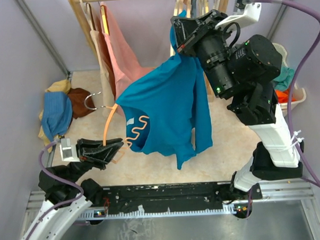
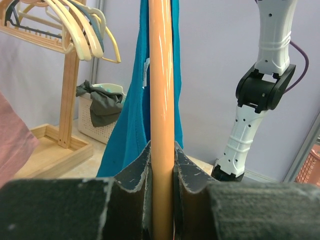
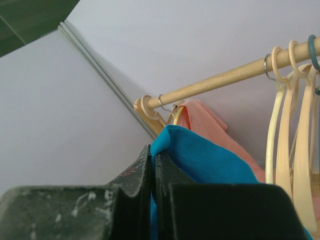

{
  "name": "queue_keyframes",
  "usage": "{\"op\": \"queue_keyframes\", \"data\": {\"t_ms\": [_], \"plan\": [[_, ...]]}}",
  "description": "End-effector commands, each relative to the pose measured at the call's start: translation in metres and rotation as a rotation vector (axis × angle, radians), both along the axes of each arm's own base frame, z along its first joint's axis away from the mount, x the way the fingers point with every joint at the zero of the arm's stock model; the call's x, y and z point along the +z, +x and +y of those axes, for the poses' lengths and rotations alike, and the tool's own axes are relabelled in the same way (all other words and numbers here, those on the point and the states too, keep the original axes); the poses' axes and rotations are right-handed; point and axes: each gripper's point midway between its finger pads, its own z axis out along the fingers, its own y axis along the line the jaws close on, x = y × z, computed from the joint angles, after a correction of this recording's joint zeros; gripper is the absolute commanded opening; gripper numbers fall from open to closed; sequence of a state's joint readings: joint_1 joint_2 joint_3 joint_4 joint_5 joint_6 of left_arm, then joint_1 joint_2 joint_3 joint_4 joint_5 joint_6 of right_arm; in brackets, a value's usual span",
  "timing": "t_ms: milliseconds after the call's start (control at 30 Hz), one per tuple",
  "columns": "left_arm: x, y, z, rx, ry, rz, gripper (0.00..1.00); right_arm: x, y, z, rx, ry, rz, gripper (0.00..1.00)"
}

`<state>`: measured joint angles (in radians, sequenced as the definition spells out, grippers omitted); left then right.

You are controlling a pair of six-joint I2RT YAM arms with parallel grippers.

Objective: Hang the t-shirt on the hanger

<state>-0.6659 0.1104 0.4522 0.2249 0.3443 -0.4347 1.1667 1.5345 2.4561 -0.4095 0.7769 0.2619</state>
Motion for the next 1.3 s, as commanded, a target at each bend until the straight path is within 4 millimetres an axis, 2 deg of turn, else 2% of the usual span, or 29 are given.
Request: {"op": "queue_keyframes", "data": {"t_ms": [0, 333, 600, 800, 900, 1133, 1200, 1267], "plan": [[0.020, -0.010, 0.004, -0.025, -0.083, -0.087, 0.00, 0.012, -0.009, -0.004, 0.046, -0.001, -0.040, 0.00], [0.010, 0.009, -0.006, 0.004, -0.085, -0.096, 0.00, 0.014, -0.020, 0.001, 0.129, 0.009, -0.051, 0.00], [-0.002, 0.024, -0.012, 0.036, -0.071, -0.076, 0.00, 0.022, -0.029, -0.004, 0.169, 0.042, -0.074, 0.00], [-0.005, 0.026, -0.012, 0.038, -0.071, -0.075, 0.00, 0.027, -0.031, -0.013, 0.153, 0.063, -0.082, 0.00], [0.000, 0.023, -0.011, 0.029, -0.078, -0.083, 0.00, 0.017, -0.022, -0.025, 0.070, 0.040, -0.041, 0.00], [0.012, 0.014, -0.008, 0.014, -0.087, -0.105, 0.00, -0.024, -0.004, -0.049, -0.112, -0.075, 0.072, 0.01], [0.012, 0.014, -0.008, 0.016, -0.081, -0.107, 0.00, -0.035, 0.000, -0.055, -0.154, -0.109, 0.096, 0.04], [0.013, 0.014, -0.008, 0.019, -0.081, -0.111, 0.00, -0.043, 0.001, -0.060, -0.180, -0.135, 0.112, 0.13]]}}
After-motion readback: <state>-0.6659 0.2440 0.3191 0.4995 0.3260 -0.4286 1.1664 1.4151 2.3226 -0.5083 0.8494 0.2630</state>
